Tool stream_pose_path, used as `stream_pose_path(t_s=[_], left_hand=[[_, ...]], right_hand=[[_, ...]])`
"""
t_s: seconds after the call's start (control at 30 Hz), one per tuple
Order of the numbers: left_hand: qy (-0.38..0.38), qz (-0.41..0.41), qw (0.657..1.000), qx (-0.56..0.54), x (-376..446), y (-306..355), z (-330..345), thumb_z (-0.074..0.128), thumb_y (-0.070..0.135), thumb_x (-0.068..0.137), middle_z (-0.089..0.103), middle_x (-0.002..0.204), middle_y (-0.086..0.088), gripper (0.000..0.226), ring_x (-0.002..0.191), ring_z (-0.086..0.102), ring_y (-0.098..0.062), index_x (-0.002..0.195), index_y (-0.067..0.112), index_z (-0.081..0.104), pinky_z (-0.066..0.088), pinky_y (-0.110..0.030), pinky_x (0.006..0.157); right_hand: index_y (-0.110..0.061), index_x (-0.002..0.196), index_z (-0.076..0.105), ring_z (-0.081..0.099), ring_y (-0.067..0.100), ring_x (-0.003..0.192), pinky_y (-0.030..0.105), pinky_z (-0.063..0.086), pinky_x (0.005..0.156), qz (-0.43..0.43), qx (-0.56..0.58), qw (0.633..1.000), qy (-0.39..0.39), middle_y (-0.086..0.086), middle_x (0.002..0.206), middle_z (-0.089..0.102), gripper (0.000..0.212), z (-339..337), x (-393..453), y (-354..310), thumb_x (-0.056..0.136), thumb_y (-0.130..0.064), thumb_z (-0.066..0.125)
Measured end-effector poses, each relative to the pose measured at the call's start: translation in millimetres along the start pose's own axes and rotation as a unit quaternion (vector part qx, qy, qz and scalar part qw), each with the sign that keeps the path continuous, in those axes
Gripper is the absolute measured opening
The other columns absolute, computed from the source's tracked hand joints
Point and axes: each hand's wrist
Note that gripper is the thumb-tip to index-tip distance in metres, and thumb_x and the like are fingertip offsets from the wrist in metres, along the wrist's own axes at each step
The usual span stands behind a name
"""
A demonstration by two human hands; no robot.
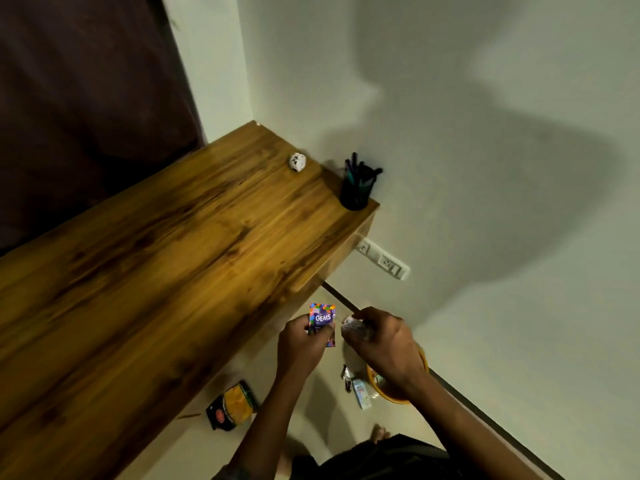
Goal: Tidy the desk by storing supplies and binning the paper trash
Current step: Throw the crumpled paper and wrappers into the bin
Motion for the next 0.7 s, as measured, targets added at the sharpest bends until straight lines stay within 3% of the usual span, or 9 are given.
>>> stream_pose_path(t_s=[0.13, 0.33, 0.47, 0.57, 0.7], left_hand=[[-0.02, 0.004, 1.0, 0.012, -10.5, 13.9, 47.5, 0.079, 0.041, 0.083, 0.076, 0.08, 0.007, 0.023, 0.08, 0.072, -0.012, 0.088, 0.019, 0.078, 0.061, -0.038, 0.078], [-0.004, -0.041, 0.999, 0.025, -41.8, 29.4, 128.7, 0.07, 0.051, 0.07, 0.075, 0.073, 0.005, 0.035, 0.076, 0.072, -0.016, 0.082, 0.018, 0.078, 0.057, -0.035, 0.074], [-0.024, -0.084, 0.996, 0.027, -59.7, 25.8, 185.8, 0.078, 0.043, 0.073, 0.077, 0.073, 0.007, 0.018, 0.075, 0.075, -0.017, 0.077, 0.026, 0.078, 0.06, -0.037, 0.076], [-0.039, -0.109, 0.992, 0.048, -72.9, 25.8, 225.8, 0.079, 0.03, 0.084, 0.075, 0.072, 0.007, 0.01, 0.073, 0.074, -0.015, 0.077, 0.025, 0.076, 0.058, -0.032, 0.071], [-0.06, -0.126, 0.987, 0.081, -87.1, 23.1, 266.4, 0.079, 0.029, 0.084, 0.074, 0.075, 0.007, 0.009, 0.073, 0.07, -0.009, 0.087, 0.021, 0.079, 0.05, -0.02, 0.06]], right_hand=[[-0.032, 0.099, 0.073, 0.069, 0.005, 0.081, 0.029, 0.056, 0.072, 0.025, 0.023, 0.999, 0.015, -0.011, 0.087, 0.075, 0.036, -27.9, -4.2, 46.8, 0.078, -0.059, 0.06], [-0.035, 0.095, 0.073, 0.063, 0.007, 0.076, 0.025, 0.051, 0.074, 0.05, 0.031, 0.998, -0.003, -0.019, 0.076, 0.065, 0.022, -77.3, -15.2, 139.8, 0.08, -0.051, 0.073], [-0.029, 0.094, 0.073, 0.056, -0.004, 0.066, 0.003, 0.037, 0.062, 0.064, 0.035, 0.997, -0.035, -0.021, 0.076, 0.061, 0.018, -104.6, -22.0, 202.8, 0.079, -0.037, 0.079], [-0.029, 0.098, 0.073, 0.065, 0.006, 0.075, 0.018, 0.051, 0.067, 0.086, 0.039, 0.994, -0.058, -0.014, 0.085, 0.069, 0.022, -119.6, -26.3, 244.5, 0.08, -0.04, 0.077], [-0.028, 0.09, 0.071, 0.064, 0.011, 0.07, 0.026, 0.049, 0.061, 0.102, 0.044, 0.992, -0.058, -0.007, 0.079, 0.071, 0.018, -132.0, -26.3, 275.6, 0.082, -0.043, 0.074]])
Point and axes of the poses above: each hand's wrist, its own x-axis towards the middle knuckle, its own z-axis out of the palm, y = z × x
